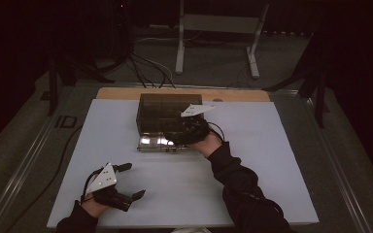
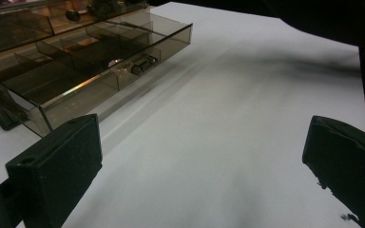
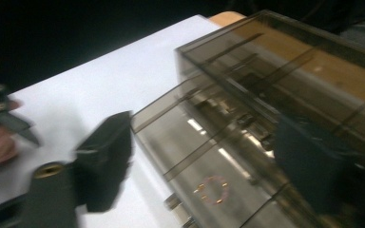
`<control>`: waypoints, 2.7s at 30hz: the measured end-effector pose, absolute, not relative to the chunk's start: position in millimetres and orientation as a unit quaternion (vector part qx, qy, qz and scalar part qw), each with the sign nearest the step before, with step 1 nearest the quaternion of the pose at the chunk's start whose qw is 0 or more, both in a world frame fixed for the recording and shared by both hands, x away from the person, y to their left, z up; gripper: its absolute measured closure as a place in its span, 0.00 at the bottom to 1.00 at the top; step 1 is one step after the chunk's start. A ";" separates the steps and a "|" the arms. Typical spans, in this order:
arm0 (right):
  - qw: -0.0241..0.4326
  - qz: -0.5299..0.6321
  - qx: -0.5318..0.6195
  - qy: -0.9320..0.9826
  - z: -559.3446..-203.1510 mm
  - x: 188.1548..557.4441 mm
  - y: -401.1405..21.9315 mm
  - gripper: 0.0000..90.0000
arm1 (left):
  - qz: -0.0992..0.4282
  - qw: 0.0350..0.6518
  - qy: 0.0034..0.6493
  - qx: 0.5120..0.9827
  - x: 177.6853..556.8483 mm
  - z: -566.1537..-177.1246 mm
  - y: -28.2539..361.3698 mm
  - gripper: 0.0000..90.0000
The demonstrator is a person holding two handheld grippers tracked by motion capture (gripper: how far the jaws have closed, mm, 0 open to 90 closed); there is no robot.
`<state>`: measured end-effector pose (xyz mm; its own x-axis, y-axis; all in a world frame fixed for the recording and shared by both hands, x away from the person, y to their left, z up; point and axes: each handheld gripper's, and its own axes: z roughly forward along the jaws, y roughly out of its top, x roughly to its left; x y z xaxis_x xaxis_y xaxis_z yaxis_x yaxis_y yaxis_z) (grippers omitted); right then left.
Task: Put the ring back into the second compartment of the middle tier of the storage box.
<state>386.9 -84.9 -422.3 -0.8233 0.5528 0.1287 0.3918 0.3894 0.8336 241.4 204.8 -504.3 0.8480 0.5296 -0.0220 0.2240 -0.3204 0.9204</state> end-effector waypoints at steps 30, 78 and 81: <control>0.116 0.484 0.311 0.810 -410.7 370.8 -165.0 0.00 | 0.142 0.532 0.234 0.801 239.1 -505.7 206.0 0.01; 0.164 0.501 0.399 0.750 -484.5 291.1 -306.5 0.00 | 0.140 0.536 0.235 0.799 239.2 -505.1 205.4 0.01; 0.165 0.505 0.401 0.746 -488.0 282.9 -312.5 0.00 | 0.140 0.536 0.235 0.798 239.0 -504.9 205.7 0.01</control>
<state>282.9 -312.5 -488.0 -0.6234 0.7657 0.1584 0.4324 0.1689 0.8857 239.0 205.7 -504.9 0.8501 0.5259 -0.0282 0.2251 -0.3144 0.9222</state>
